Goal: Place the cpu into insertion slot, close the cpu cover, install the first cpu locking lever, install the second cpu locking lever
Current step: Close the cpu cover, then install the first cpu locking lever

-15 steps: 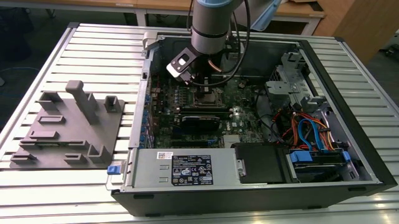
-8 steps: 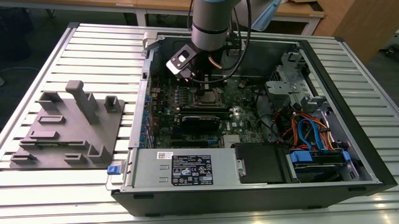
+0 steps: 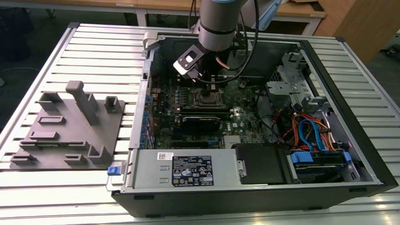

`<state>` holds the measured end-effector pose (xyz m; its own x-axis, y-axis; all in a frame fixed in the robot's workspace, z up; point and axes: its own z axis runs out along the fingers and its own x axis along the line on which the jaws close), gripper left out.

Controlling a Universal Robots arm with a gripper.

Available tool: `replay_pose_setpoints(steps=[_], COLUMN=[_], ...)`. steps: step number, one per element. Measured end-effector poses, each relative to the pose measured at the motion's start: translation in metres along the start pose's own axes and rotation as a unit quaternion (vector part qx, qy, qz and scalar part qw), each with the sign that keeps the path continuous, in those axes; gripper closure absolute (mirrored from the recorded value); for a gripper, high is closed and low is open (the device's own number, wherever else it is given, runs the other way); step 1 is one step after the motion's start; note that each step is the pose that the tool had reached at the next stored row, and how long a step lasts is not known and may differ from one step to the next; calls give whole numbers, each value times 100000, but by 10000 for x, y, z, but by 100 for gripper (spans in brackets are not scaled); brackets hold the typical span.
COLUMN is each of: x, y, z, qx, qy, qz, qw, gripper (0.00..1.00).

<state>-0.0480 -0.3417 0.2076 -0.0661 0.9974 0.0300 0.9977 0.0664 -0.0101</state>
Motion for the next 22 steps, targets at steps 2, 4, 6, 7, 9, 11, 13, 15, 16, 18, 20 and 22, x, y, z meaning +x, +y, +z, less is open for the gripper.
replay_pose_setpoints(steps=[2,4,6,7,9,11,13,15,16,18,20,22], x=[-3,-5,-6,-6,-6,-6,-6,-5,-5,-5,-5,-4], y=[37,65,83,83,86,86,86,86,86,86,86,86], z=[-1,0,-1,-1,-1,0,-1,-7,-11,-23,-42,-61], qx=[3,-3,0,0,-2,-2,0,5,1,4,22,40], qy=[-6,2,-3,-3,-1,0,-3,-10,-8,-4,1,0], qz=[3,3,1,2,4,5,4,3,3,4,4,5], qw=[100000,100000,100000,100000,100000,100000,100000,100000,100000,100000,100000,100000], gripper=[90,90,90,90,90,90,90,90,90,90,90,90])
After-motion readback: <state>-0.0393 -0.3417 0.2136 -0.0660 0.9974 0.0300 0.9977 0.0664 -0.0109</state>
